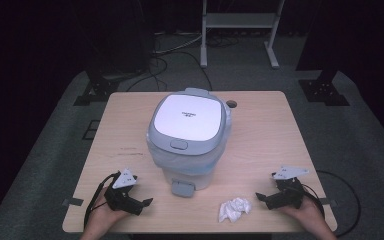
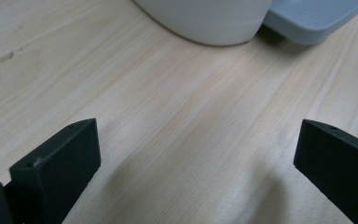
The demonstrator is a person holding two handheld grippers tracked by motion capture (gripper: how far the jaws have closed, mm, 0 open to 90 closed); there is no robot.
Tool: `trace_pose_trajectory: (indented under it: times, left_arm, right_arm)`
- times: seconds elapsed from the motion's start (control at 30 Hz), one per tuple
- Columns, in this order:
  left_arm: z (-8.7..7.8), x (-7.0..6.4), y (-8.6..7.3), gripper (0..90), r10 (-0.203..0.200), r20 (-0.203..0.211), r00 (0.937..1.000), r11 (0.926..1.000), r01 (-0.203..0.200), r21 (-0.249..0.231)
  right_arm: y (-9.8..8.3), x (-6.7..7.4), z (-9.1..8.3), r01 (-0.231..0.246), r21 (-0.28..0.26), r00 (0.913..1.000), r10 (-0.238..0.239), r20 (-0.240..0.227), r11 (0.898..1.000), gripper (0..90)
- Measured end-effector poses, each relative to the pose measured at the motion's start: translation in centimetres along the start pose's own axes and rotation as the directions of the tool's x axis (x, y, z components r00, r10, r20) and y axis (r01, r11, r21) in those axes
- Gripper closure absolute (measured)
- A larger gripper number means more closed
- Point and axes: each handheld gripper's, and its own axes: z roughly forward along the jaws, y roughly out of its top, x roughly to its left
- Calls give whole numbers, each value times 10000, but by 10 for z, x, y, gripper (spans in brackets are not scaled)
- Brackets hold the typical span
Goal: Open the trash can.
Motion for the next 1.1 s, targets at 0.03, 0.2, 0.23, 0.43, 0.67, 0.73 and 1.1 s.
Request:
trace_pose_trajectory:
  times: [0.03, 0.2, 0.23, 0.43, 0.67, 0.73, 1.1]
  left_arm:
    - [0, 0, 0, 0, 0, 0, 10000, 10000, 0, 0]
    - [-5, -3, 3, 0, 55, 83, 10000, 9998, -54, -187]
    - [-6, -4, 4, 0, 66, 89, 9999, 9998, -64, -206]
    - [-13, -10, 10, 0, 164, 192, 9997, 9982, -153, -571]
    - [-22, -14, 18, 0, 205, 389, 9990, 9965, -173, -817]
    - [-24, -14, 20, 0, 191, 432, 9989, 9962, -153, -858]
    - [-37, -16, 30, 60, 213, 644, 9977, 9925, -133, -1219]
  right_arm:
    - [0, 0, 0, 0, 0, 10000, 0, 0, 10000, 6]
    - [0, 0, 0, -1, -1, 10000, 1, 0, 10000, 6]
    - [0, 0, 0, -2, 0, 10000, 2, -1, 10000, 6]
    - [0, 0, 0, -2, 0, 10000, 2, 1, 10000, 6]
    - [0, 0, 0, -3, -1, 10000, 3, 1, 10000, 6]
    - [0, 0, 0, -1, -3, 10000, 1, 1, 10000, 6]
    - [0, 0, 0, -4, -5, 10000, 4, -3, 10000, 6]
